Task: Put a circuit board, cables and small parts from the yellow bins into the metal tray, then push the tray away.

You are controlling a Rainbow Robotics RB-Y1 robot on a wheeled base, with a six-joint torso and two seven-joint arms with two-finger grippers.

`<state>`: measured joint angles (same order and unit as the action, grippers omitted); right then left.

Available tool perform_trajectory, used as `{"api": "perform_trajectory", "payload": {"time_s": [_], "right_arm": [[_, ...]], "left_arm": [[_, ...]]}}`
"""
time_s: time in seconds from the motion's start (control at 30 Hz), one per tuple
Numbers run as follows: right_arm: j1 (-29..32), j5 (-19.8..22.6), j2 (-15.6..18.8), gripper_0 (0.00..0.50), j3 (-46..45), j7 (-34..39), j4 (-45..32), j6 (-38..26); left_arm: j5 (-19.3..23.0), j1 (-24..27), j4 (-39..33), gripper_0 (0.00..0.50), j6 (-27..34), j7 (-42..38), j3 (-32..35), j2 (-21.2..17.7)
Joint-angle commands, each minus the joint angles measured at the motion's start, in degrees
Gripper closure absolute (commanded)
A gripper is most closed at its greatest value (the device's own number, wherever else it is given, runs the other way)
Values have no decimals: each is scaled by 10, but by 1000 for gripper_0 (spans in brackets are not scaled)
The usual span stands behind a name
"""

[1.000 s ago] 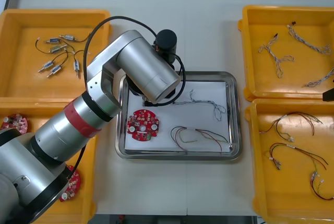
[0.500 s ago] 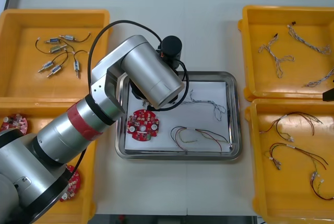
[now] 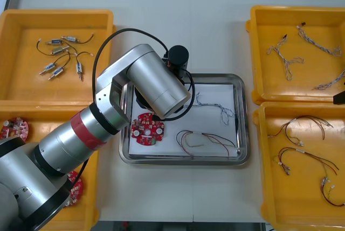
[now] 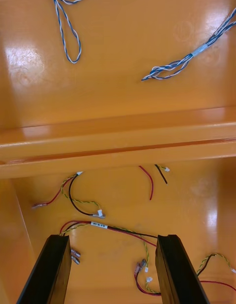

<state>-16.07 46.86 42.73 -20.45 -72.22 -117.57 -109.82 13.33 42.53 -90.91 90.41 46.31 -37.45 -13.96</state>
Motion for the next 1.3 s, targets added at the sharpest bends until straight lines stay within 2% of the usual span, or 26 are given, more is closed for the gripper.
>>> {"api": "perform_trajectory", "payload": {"time_s": [0.03,0.1,0.13,0.17,0.2,0.27,0.33,0.87,1.13,1.3], "right_arm": [[5,3,24,0,-18,13,-15,-2],[5,3,24,0,-18,13,-15,-2],[5,3,24,0,-18,13,-15,-2],[5,3,24,0,-18,13,-15,-2],[5,3,24,0,-18,13,-15,-2],[5,3,24,0,-18,13,-15,-2],[5,3,24,0,-18,13,-15,-2],[5,3,24,0,-18,13,-15,-2],[5,3,24,0,-18,13,-15,-2],[5,3,24,0,-18,13,-15,-2]], "left_arm": [[-2,-5,-6,500,1,-48,-10,15],[-2,-5,-7,499,1,-48,-10,14],[-3,-5,-6,466,1,-48,-10,14],[-4,-5,-6,381,1,-48,-10,14],[-5,-5,-6,333,1,-48,-10,14],[-5,-5,-6,113,1,-48,-10,14],[-6,-5,-7,0,1,-48,-10,15],[-2,-4,-25,0,15,-50,0,15],[29,15,-66,0,75,-50,30,12],[64,39,-81,0,102,-50,58,3]]}}
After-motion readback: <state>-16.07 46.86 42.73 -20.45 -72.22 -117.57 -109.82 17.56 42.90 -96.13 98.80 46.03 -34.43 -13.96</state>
